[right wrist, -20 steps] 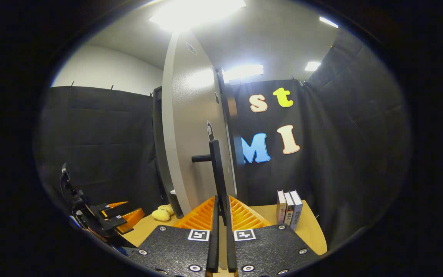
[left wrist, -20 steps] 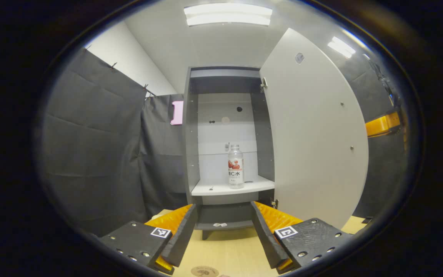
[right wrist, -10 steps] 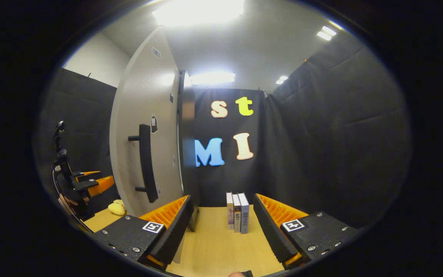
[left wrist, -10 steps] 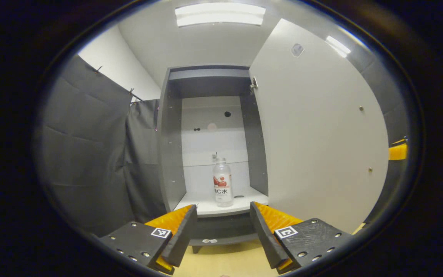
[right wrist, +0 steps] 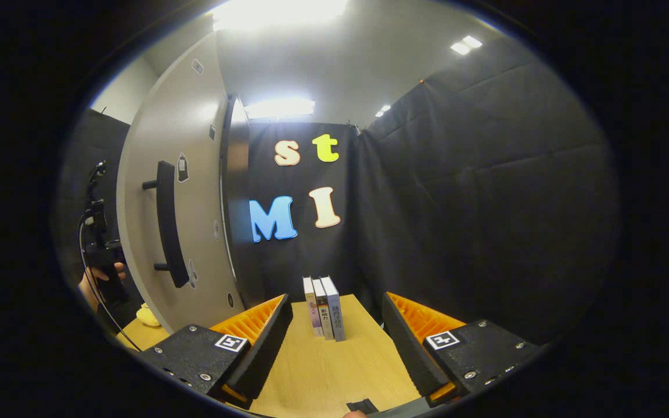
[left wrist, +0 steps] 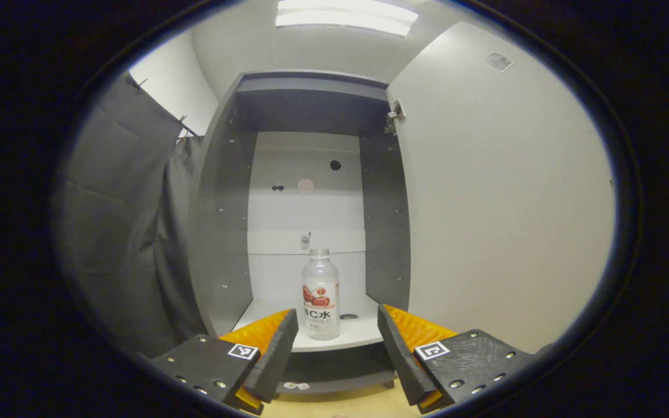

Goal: Open the cabinet door with the right hand, grasp the bottle in the cabinet with the left hand and place it on the coaster, then close the cabinet door with the right hand.

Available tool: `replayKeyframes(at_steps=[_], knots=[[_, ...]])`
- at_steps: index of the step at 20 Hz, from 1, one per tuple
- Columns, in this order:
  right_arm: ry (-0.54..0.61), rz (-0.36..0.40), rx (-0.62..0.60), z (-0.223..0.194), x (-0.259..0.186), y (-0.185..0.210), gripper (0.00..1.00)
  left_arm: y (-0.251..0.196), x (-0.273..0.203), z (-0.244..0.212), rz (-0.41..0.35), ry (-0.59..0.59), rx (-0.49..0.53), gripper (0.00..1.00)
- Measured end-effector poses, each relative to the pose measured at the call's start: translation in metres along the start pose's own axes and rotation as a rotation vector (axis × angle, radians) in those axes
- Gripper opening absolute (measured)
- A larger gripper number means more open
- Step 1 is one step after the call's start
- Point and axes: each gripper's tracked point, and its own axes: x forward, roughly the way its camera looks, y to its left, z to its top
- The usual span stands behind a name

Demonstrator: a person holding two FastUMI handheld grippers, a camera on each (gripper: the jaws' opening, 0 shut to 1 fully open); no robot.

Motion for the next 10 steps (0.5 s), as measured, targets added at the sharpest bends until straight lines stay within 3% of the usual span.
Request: replayKeyframes(at_steps=[1,10], knots=[[0.008,-0.020,0.002,-0.003,0.001,-0.002,0.96,0.001,0.013,-0.003,-0.008,0.004,-0.006,0.85],[0.051,-0.147,-0.008,-0.021,0.008,-0.009,0.96,0.018,0.097,-0.037,-0.029,0.045,-0.002,0.82]])
